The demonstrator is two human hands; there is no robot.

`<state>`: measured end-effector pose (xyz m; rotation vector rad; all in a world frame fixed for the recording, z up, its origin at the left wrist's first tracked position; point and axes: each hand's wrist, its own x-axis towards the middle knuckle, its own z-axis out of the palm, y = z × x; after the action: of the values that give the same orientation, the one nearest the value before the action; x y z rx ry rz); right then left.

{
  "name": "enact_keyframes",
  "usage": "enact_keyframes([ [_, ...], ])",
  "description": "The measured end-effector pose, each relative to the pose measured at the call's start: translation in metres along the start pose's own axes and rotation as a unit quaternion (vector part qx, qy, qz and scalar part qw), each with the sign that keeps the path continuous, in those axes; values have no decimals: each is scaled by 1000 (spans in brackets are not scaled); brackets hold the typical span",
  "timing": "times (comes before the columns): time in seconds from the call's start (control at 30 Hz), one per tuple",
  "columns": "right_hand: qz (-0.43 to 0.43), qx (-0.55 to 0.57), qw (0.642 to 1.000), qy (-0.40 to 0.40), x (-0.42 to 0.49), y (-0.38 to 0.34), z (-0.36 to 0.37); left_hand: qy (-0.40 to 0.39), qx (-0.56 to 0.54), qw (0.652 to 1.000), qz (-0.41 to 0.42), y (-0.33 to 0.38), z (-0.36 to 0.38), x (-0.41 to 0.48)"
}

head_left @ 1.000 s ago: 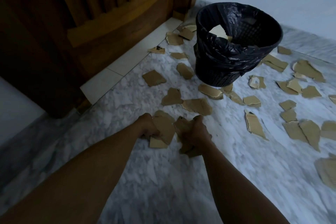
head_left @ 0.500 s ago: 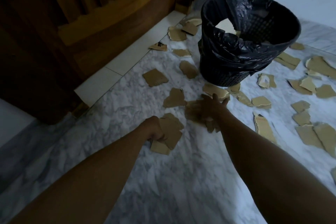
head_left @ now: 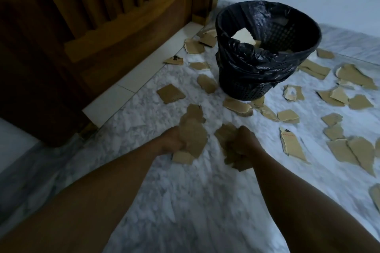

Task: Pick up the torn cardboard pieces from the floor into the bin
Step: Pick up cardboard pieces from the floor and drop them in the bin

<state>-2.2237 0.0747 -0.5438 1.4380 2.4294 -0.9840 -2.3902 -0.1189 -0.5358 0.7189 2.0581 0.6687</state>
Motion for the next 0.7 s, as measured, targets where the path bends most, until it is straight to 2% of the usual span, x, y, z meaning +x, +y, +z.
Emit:
enact_keyframes([
  [0.1,3,34,999,-4,0,12,0,73,9,995,65,22,-10,31],
  [0.13,3,28,1000,-10,2,13,-1,85,25,995,55,30,-12,43],
  [0.27,-6,-25,999,-30,15,14,-4,99,184,975,-83,53,-13,87],
  [0.37,-12,-29,998,-45,25,15,-5,54,266,956,-108,59,-11,110],
  [0.43,-14,-34,998,-50,29,13,-4,42,252,962,-95,65,-12,114],
  [0.57,-11,-16,999,-49,34,10,-3,84,123,983,-107,73,-4,113],
  [0.7,-1,-14,999,-43,29,6,-4,54,69,986,-141,76,5,100],
])
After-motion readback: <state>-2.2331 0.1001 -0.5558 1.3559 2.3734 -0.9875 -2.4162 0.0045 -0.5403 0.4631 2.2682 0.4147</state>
